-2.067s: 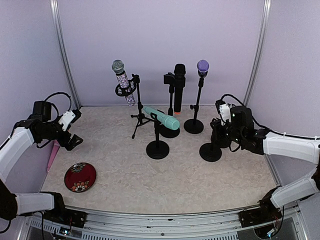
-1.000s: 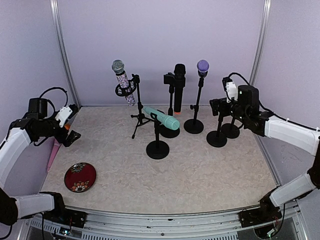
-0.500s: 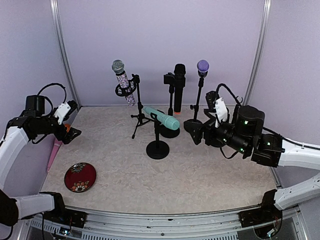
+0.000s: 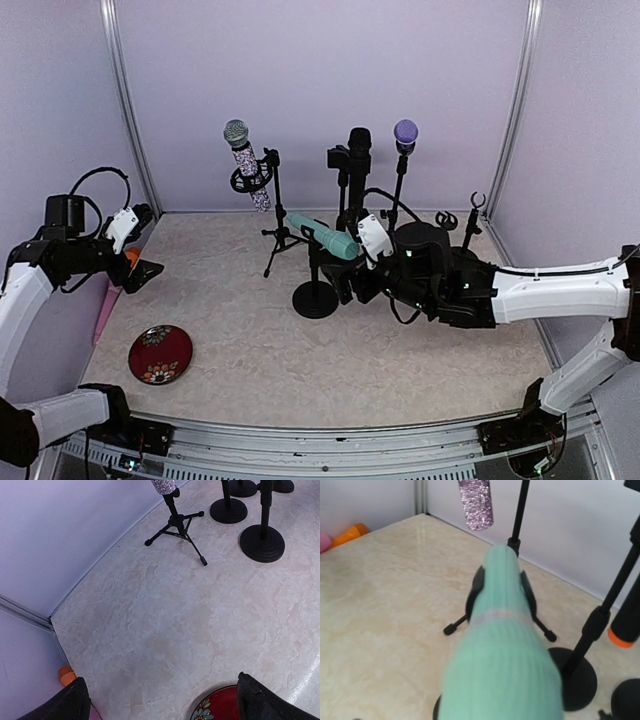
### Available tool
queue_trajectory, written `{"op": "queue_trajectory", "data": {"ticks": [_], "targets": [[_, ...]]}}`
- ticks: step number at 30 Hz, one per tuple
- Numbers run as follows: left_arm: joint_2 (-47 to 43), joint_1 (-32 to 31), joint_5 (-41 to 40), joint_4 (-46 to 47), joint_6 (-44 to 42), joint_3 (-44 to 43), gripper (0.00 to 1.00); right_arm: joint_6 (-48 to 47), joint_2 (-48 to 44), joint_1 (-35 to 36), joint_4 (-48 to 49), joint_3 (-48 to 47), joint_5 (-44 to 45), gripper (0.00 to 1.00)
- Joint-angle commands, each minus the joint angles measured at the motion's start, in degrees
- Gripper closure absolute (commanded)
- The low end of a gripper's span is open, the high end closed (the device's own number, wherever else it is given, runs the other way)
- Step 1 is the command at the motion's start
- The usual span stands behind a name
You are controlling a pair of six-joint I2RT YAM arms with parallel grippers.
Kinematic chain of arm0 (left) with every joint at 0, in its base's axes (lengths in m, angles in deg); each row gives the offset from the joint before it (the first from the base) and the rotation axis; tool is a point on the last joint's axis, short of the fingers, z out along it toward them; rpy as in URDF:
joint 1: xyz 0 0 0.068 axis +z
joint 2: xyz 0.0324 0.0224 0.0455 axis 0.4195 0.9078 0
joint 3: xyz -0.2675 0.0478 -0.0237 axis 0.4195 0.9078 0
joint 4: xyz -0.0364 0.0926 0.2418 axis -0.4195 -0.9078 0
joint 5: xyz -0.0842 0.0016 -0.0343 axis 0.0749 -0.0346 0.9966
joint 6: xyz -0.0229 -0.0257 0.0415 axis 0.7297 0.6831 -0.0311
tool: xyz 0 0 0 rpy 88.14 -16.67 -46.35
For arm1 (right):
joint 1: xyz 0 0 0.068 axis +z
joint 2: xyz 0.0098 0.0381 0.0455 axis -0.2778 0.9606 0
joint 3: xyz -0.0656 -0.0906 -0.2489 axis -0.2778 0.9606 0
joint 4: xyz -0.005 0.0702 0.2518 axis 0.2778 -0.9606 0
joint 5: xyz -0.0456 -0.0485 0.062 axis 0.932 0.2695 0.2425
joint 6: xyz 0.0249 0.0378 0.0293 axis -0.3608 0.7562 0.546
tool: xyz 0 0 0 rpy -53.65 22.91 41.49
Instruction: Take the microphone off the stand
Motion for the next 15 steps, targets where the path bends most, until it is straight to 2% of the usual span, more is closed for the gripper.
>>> {"op": "queue_trajectory", "data": {"ticks": [1,8,12,15], "targets": [[-0.87,-0.31,0.75,-1.04,-1.36,1.24,0.01,-0.16,4.54,0.20,3.21,-4.95,2.92,0.03],[-2.07,-0.43,1.68,-0.03,-1.94,3.37,0.01,-0.21,8.40,-0.19,3.77,-9.23,2.05,0.19],[-2.26,-1.03,2.11,0.93,-1.75,4.80,0.01,-0.04,9.51,-0.19,3.31,-10.92,1.44,0.38],[-1.85,-1.91,1.85,2.12,-0.60,5.23,0.01,0.31,10.24,-0.11,2.16,-11.91,1.16,0.56]]}}
